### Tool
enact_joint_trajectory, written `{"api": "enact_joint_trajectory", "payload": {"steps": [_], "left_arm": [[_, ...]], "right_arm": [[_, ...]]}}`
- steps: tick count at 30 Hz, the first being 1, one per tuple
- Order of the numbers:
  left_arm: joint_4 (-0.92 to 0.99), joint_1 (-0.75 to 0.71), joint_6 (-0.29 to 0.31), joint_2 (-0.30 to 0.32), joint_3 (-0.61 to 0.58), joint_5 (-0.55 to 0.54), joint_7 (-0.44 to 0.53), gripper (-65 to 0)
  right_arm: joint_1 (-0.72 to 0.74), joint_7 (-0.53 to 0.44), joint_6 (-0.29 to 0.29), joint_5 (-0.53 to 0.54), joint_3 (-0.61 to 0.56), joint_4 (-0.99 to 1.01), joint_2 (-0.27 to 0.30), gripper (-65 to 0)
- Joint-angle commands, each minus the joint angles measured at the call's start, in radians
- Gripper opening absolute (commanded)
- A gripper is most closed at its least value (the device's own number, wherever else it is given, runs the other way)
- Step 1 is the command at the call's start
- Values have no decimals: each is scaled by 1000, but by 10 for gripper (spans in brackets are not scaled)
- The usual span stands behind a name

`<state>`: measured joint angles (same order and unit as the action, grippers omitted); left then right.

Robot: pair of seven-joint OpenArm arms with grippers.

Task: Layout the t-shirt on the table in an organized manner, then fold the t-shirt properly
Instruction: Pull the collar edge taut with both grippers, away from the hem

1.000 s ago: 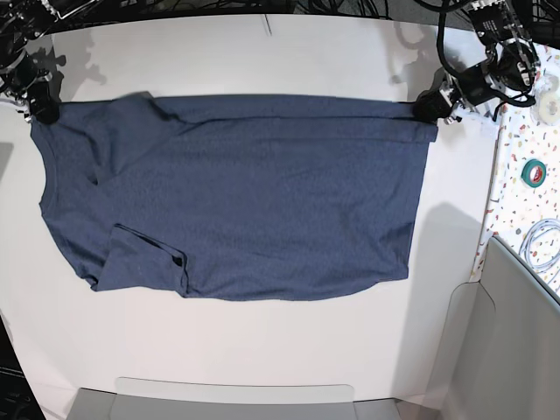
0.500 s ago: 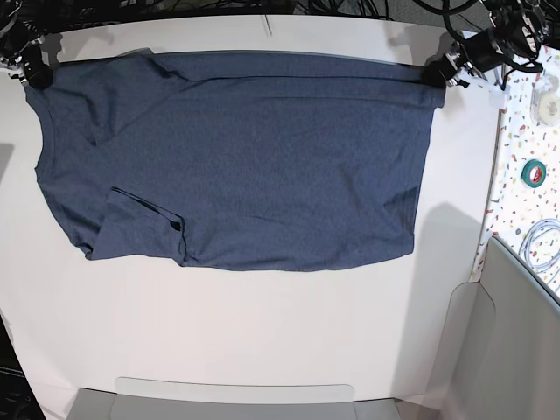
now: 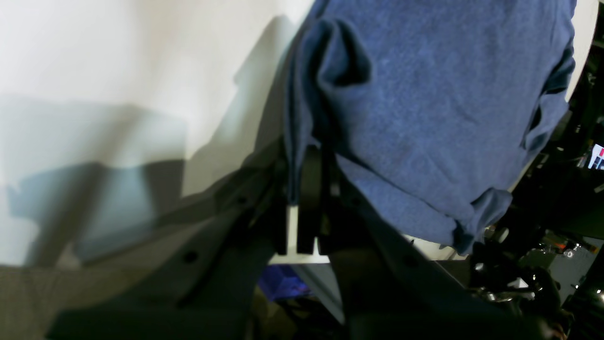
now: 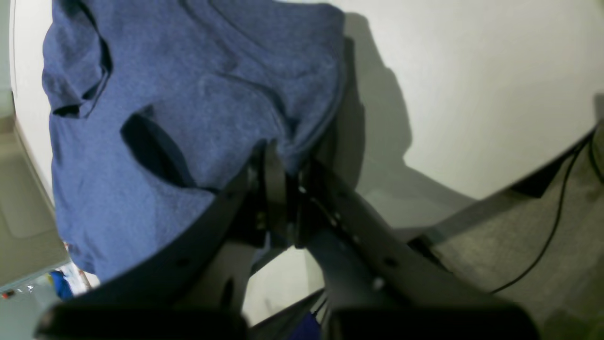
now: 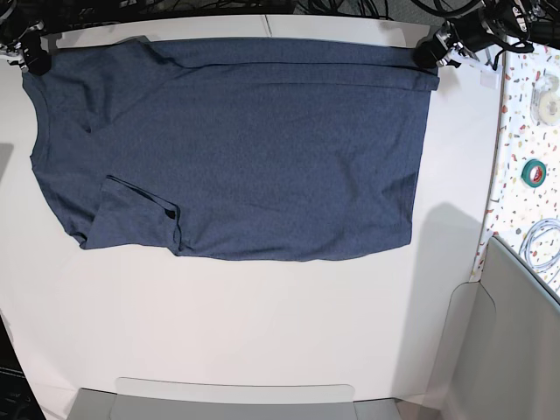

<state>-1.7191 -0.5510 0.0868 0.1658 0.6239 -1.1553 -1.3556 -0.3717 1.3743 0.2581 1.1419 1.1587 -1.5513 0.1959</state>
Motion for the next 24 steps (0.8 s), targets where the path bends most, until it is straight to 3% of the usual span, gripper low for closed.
{"api": "enact_joint_trajectory", "payload": {"steps": [1, 20, 24], "left_arm": [[-14, -22, 1, 13, 9, -7, 15, -650], [-15, -77, 1, 13, 11, -7, 49, -650], [-17, -99, 0, 1, 11, -7, 103, -617]], "right_arm": [[-8, -11, -1, 25, 7, -27, 23, -650], [-45, -9, -1, 17, 5, -45, 21, -648], [-56, -9, -1, 17, 5, -45, 21, -531]]}}
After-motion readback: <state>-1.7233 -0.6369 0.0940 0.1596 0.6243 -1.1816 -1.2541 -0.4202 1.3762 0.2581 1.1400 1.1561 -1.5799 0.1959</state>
